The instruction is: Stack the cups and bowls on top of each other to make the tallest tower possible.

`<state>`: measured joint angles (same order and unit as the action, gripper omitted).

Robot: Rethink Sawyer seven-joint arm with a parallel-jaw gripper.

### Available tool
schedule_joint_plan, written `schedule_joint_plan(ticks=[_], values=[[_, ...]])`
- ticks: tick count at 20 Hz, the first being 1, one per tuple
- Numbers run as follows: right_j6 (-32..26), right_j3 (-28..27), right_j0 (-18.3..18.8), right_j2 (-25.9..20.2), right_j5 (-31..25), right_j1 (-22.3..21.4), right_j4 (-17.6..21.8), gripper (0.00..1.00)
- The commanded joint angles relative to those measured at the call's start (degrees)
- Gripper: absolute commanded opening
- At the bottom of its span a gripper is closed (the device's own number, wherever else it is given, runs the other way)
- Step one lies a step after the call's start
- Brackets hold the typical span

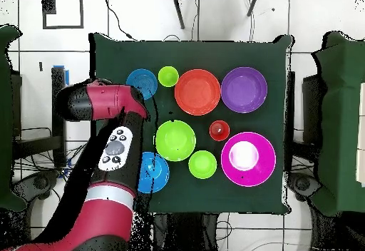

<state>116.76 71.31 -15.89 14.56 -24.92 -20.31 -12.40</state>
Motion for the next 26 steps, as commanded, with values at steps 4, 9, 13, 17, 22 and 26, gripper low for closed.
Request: schedule_joint_plan(ticks=[4,9,13,17,22,26], values=[[-2.8,-3.4,5.6,-5.9,-10.1,-0.7,3.1,1.00],[-6.8,-9.4,9.0,-6.9,-13.1,1.3,4.7,1.00],[-8.7,-12.2,11.0,-8.9,-12.8,3.5,5.7,1.00],[-9.5,-13.9,12.0,-9.8,-12.4,4.7,6.5,1.00],[-7.8,-13.7,11.6,-9.5,-11.5,5.6,7.6,1.00],[-6.8,-12.8,11.5,-9.2,-10.1,5.8,8.9,1.00]])
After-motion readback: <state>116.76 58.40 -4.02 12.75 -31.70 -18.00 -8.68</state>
